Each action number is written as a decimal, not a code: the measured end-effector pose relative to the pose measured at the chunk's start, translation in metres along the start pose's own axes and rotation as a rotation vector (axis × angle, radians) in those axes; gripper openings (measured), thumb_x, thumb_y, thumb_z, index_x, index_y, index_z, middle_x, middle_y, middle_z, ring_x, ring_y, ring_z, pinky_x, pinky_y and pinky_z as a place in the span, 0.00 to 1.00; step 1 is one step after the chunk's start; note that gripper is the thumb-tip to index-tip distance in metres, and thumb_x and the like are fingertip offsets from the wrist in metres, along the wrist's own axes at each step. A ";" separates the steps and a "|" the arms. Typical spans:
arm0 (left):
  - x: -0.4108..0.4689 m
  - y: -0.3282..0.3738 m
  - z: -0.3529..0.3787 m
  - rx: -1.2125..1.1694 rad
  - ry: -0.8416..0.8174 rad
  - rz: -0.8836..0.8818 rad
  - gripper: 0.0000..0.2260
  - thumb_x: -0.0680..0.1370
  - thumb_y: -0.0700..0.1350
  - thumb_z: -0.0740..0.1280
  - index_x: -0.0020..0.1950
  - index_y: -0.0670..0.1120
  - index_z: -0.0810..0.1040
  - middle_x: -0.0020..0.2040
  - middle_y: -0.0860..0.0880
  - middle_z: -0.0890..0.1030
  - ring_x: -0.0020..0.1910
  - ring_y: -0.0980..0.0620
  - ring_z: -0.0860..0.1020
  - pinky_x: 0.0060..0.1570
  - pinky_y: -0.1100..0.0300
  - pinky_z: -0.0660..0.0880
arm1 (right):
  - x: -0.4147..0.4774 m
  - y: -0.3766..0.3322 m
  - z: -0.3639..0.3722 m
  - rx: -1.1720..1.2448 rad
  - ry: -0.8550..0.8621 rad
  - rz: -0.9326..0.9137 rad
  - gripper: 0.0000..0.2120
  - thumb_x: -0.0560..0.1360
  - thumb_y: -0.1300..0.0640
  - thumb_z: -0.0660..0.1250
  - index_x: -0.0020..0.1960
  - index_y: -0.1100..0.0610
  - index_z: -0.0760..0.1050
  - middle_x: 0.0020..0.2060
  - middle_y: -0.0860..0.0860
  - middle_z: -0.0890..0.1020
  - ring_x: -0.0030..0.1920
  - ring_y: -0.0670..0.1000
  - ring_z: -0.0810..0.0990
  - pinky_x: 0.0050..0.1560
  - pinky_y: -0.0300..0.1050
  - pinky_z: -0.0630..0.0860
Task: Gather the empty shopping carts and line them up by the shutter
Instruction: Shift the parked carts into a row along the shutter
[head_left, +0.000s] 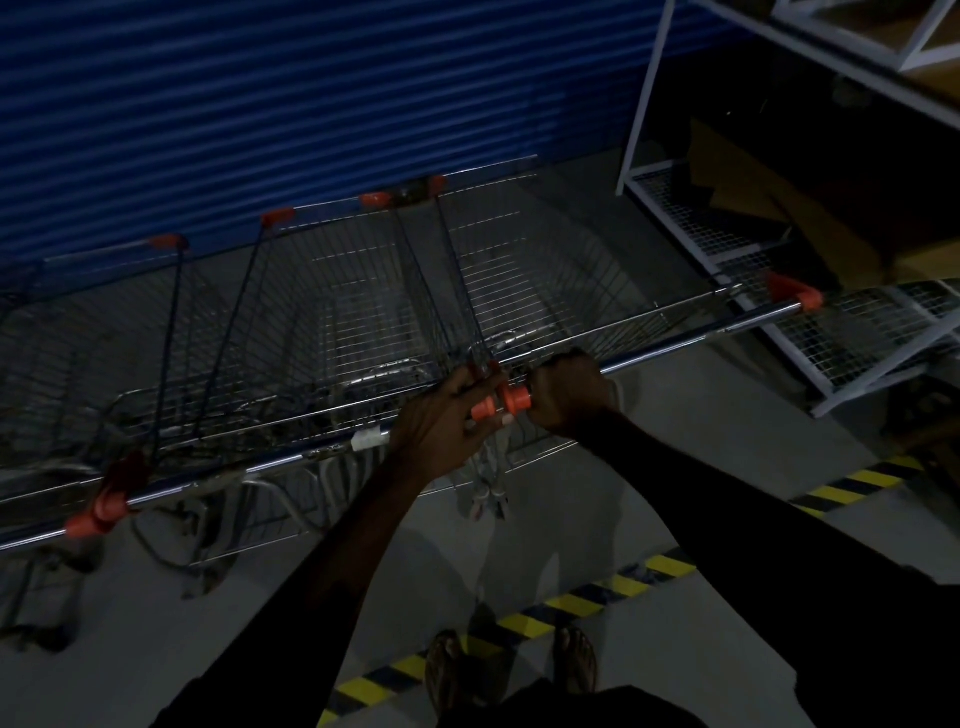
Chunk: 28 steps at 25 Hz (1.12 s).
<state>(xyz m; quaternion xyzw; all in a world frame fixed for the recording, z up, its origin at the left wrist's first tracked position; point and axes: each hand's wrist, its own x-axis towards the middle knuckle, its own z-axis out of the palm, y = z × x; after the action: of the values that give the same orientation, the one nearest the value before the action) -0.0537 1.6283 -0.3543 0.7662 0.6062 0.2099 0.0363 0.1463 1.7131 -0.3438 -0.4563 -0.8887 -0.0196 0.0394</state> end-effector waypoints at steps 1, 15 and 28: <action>0.000 -0.001 0.000 -0.011 -0.016 -0.007 0.27 0.78 0.66 0.67 0.75 0.60 0.71 0.70 0.53 0.73 0.55 0.47 0.82 0.48 0.53 0.81 | 0.000 -0.002 0.000 0.001 0.002 0.028 0.13 0.54 0.46 0.71 0.26 0.56 0.76 0.22 0.55 0.78 0.24 0.58 0.79 0.33 0.43 0.75; -0.004 0.005 -0.003 0.029 0.039 -0.024 0.27 0.77 0.65 0.69 0.73 0.58 0.74 0.62 0.52 0.76 0.51 0.48 0.82 0.44 0.57 0.77 | -0.006 -0.019 -0.003 0.025 0.037 0.114 0.11 0.56 0.48 0.69 0.27 0.57 0.77 0.24 0.56 0.79 0.27 0.58 0.81 0.41 0.47 0.77; -0.003 0.002 -0.005 0.022 -0.036 0.017 0.31 0.76 0.65 0.68 0.77 0.57 0.69 0.68 0.48 0.74 0.60 0.44 0.79 0.56 0.51 0.77 | -0.015 -0.018 0.001 0.089 0.092 0.115 0.17 0.62 0.47 0.59 0.40 0.54 0.81 0.37 0.55 0.83 0.43 0.62 0.82 0.51 0.54 0.74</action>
<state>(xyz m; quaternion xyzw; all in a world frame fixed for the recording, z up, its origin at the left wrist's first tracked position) -0.0543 1.6241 -0.3503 0.7752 0.6014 0.1896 0.0371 0.1406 1.6910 -0.3464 -0.5032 -0.8582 0.0011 0.1015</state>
